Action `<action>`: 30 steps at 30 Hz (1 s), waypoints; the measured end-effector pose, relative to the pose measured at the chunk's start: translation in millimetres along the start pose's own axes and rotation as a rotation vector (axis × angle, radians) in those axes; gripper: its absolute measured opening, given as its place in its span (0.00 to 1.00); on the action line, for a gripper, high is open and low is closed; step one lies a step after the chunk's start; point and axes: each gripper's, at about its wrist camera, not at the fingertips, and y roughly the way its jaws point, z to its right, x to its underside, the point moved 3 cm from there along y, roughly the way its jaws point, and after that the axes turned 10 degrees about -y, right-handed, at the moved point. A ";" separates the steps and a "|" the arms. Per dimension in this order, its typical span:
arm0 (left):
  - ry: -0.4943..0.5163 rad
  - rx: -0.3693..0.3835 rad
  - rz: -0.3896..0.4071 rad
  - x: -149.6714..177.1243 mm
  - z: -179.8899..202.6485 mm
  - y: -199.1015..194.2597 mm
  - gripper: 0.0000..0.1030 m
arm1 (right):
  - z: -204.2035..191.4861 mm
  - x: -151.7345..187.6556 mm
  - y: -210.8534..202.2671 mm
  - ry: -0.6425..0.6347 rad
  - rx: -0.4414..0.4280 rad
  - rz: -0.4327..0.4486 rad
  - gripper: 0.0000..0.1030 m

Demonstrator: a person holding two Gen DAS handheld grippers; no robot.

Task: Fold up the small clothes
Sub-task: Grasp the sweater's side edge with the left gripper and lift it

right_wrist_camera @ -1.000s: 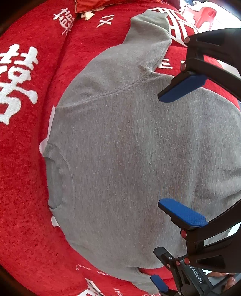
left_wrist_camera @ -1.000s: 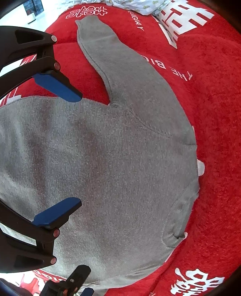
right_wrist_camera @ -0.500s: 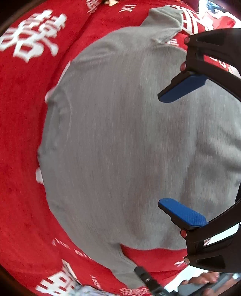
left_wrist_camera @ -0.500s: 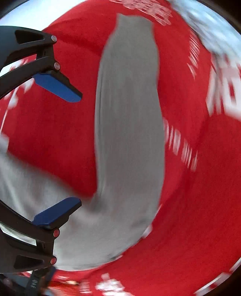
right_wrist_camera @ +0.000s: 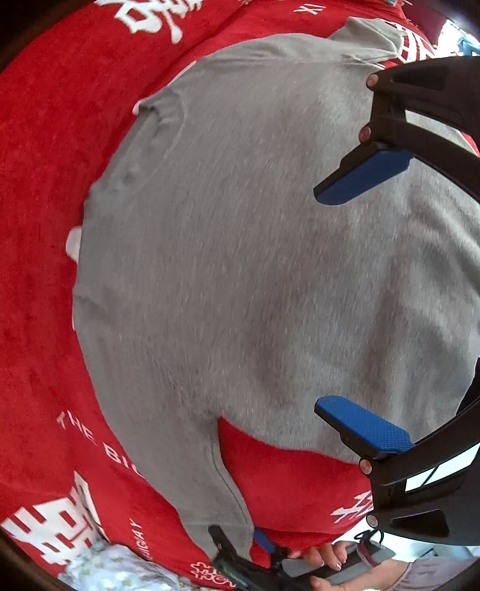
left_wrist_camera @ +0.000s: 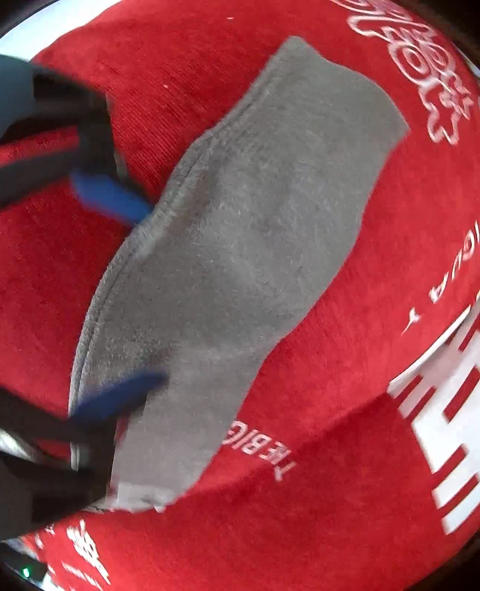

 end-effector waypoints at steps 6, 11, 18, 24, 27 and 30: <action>0.083 0.083 0.034 -10.7 16.0 -16.8 0.07 | -19.2 -6.9 -4.1 -0.033 -0.008 0.022 1.00; 0.326 0.175 0.082 12.5 80.5 -61.6 0.07 | -14.4 -1.4 -11.6 0.002 -0.019 0.042 1.00; 0.722 0.336 0.043 113.1 226.5 -84.2 0.07 | 42.3 25.1 -42.5 0.163 -0.012 0.149 1.00; 0.969 0.331 -0.058 230.2 324.8 -33.9 0.07 | 135.4 65.3 -53.9 0.363 0.028 0.182 1.00; 1.105 0.236 -0.085 286.4 344.4 11.5 0.07 | 172.7 86.3 -47.0 0.442 0.024 0.165 1.00; 1.168 0.116 -0.118 313.4 343.8 51.7 0.07 | 201.7 110.1 -35.6 0.506 0.017 0.142 1.00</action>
